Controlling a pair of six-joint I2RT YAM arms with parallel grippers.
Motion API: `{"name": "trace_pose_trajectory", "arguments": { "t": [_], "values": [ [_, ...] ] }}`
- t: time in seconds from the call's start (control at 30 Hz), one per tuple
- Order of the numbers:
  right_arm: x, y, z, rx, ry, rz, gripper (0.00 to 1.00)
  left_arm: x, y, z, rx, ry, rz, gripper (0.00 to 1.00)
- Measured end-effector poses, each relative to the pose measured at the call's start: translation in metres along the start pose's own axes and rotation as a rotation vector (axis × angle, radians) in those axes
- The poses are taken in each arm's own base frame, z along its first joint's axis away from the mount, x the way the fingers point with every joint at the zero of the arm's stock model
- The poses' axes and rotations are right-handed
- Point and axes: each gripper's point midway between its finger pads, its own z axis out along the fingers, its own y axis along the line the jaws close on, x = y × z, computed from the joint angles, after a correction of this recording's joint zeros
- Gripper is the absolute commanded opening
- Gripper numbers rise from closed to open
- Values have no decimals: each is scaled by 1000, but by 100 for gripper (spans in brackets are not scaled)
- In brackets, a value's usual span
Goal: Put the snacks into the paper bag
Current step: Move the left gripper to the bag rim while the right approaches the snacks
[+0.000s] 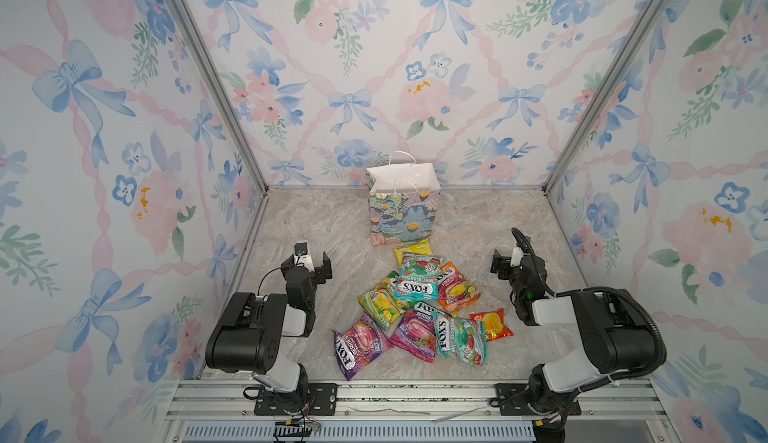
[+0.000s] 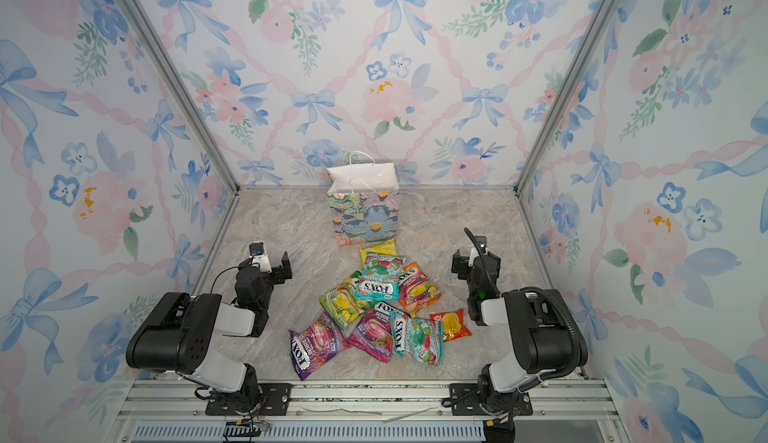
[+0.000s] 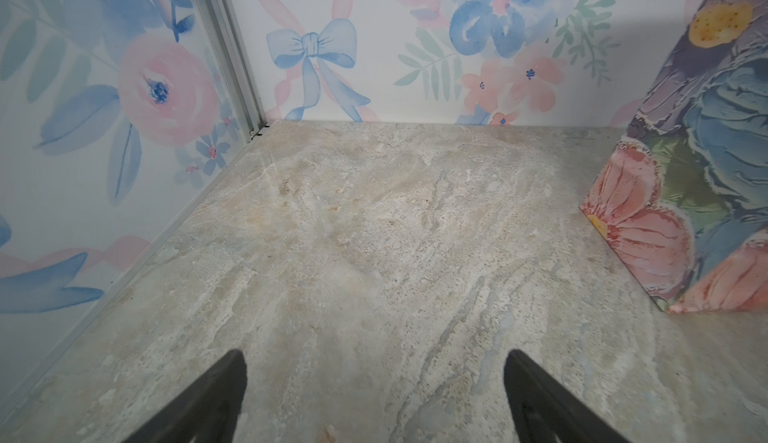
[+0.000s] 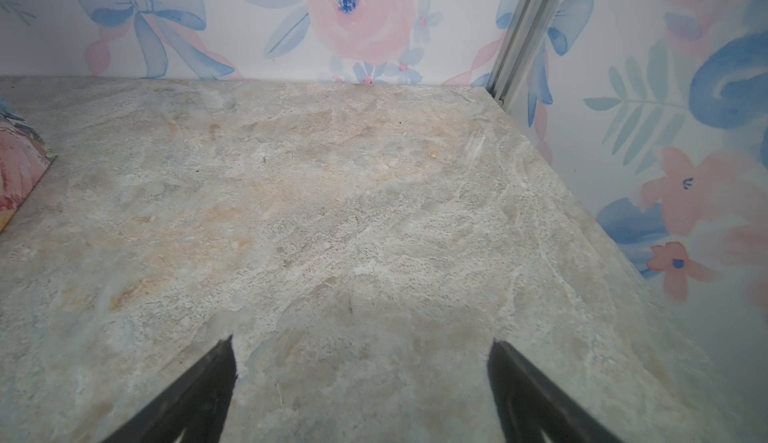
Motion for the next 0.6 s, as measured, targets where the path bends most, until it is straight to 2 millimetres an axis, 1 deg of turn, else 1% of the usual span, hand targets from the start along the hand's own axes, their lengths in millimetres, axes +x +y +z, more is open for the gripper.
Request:
{"name": "trace_pose_trajectory", "arguments": {
  "t": [0.2,0.3,0.37,0.43,0.53,0.6],
  "values": [
    [-1,-2,0,10,-2,10,96,-2,0,-1,0,-5,0,98],
    [-8,-8,-5,38,-6,23,97,-14,1,-5,-11,-31,-3,98],
    [-19,-15,-12,74,0,33,96,-25,1,-10,-26,-43,-4,98],
    [-40,-24,-17,120,1,67,96,-38,3,-12,-47,-46,-22,98],
    [-95,-34,-30,161,-50,181,97,-67,7,-15,-78,-69,-105,98],
    [-122,-40,-43,168,-95,275,97,-83,13,-22,-108,-94,-205,98]
  ]
}}
